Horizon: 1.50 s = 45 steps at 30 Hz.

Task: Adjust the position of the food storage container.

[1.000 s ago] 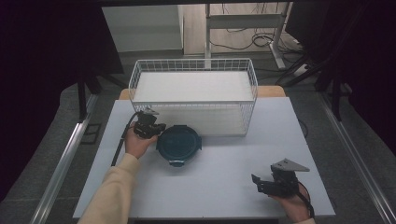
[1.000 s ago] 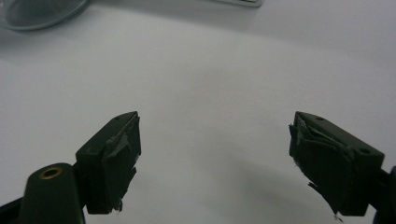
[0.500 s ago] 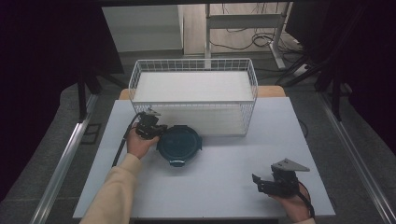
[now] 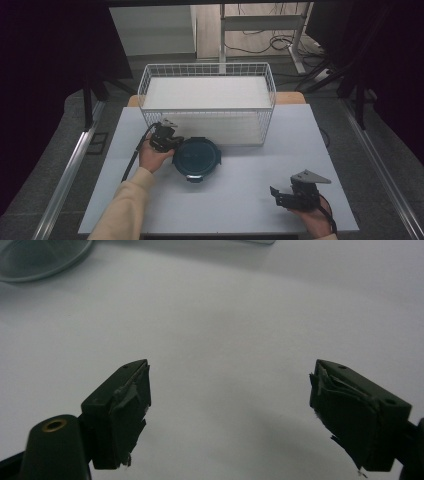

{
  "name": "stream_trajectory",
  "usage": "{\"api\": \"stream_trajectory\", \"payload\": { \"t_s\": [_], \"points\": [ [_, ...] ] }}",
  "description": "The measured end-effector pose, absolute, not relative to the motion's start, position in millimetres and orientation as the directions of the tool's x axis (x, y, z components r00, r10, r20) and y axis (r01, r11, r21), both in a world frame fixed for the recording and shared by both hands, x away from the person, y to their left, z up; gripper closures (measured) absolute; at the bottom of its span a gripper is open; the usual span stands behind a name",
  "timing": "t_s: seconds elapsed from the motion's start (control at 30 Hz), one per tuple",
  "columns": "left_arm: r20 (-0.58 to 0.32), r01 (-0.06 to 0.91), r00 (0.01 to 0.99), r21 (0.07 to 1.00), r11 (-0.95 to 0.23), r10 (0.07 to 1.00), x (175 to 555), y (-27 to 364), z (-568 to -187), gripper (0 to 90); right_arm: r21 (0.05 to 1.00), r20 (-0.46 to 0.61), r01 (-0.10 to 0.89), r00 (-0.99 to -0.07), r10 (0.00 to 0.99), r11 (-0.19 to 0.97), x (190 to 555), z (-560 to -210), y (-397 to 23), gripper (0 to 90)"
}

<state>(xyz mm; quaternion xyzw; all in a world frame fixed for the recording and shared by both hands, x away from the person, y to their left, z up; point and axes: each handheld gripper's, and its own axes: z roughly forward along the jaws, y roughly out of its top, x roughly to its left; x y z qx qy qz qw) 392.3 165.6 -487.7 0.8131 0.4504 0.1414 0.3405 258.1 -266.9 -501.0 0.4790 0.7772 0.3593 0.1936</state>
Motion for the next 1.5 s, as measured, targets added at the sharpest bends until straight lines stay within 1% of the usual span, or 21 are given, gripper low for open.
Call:
{"api": "stream_trajectory", "payload": {
  "t_s": [0.6, 0.73, 1.2, 1.5],
  "points": [
    [-0.086, 0.614, 0.609, 0.679, -0.401, 0.788, 373.7, 143.3, -486.2, 90.0, 0.744, 0.041, 0.604, -0.468, 0.883, 0.286, 258.0, -500.9, -265.9, 16.6],
    [-0.107, 0.617, 0.621, 0.677, -0.400, 0.776, 368.9, 140.4, -486.4, 90.0, 0.743, 0.040, 0.604, -0.469, 0.882, 0.287, 258.0, -500.9, -265.2, 16.6],
    [-0.105, 0.603, 0.657, 0.667, -0.437, 0.747, 362.5, 117.7, -483.7, 90.0, 0.742, 0.040, 0.604, -0.472, 0.881, 0.290, 258.5, -500.9, -266.2, 16.6],
    [-0.091, 0.590, 0.669, 0.668, -0.453, 0.737, 360.4, 111.2, -483.4, 90.0, 0.747, 0.042, 0.601, -0.469, 0.882, 0.284, 258.3, -499.4, -268.0, 16.6]
  ]
}}
